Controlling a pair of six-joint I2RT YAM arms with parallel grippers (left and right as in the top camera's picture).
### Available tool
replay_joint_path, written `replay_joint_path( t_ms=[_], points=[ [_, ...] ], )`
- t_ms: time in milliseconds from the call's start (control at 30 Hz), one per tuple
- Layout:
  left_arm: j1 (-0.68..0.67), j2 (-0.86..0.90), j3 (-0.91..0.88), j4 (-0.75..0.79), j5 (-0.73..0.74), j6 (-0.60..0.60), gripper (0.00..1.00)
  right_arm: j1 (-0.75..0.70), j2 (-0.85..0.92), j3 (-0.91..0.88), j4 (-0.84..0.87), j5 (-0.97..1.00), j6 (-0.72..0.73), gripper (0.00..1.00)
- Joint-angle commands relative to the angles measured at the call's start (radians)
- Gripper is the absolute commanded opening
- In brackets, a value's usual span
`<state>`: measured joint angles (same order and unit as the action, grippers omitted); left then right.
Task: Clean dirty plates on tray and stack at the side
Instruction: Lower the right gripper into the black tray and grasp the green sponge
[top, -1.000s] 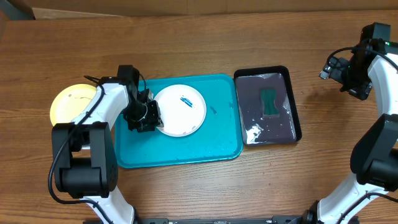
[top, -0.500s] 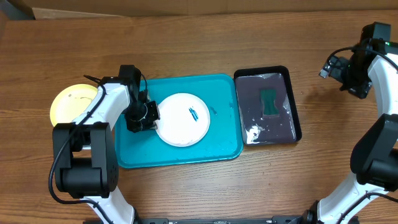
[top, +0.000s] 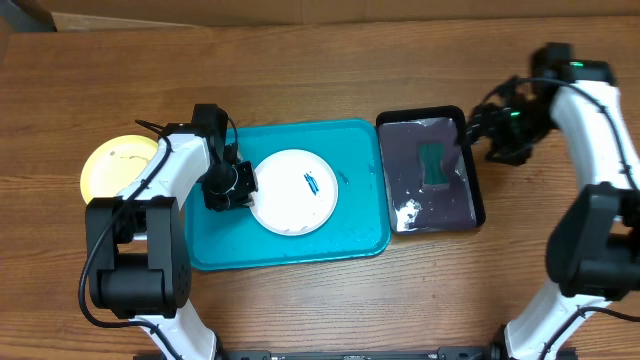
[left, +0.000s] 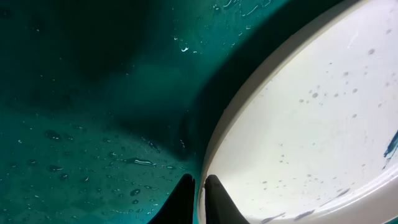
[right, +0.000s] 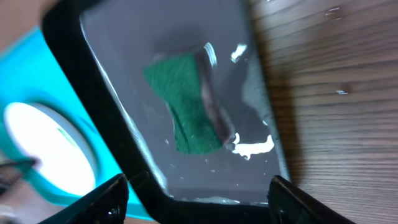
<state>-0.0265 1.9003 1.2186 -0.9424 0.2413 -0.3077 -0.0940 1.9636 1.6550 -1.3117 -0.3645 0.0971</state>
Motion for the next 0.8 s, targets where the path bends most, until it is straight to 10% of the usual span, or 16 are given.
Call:
replay_joint_path(
  t_ms=[0, 500, 633, 767],
  points=[
    [-0.008, -0.019, -0.005, 0.003, -0.011, -0.007, 0.11, 0.082, -0.010, 0.002, -0.003, 0.173, -0.019, 0.76],
    [-0.008, -0.019, -0.005, -0.018, -0.012, -0.007, 0.10, 0.282, -0.009, -0.262, 0.313, 0.345, -0.015, 0.79],
    [-0.008, -0.019, -0.005, -0.018, -0.012, -0.007, 0.10, 0.286, -0.009, -0.315, 0.365, 0.332, -0.016, 0.54],
    [-0.008, -0.019, -0.005, -0.019, -0.012, -0.007, 0.10, 0.286, -0.008, -0.319, 0.356, 0.271, -0.016, 0.07]
  ],
)
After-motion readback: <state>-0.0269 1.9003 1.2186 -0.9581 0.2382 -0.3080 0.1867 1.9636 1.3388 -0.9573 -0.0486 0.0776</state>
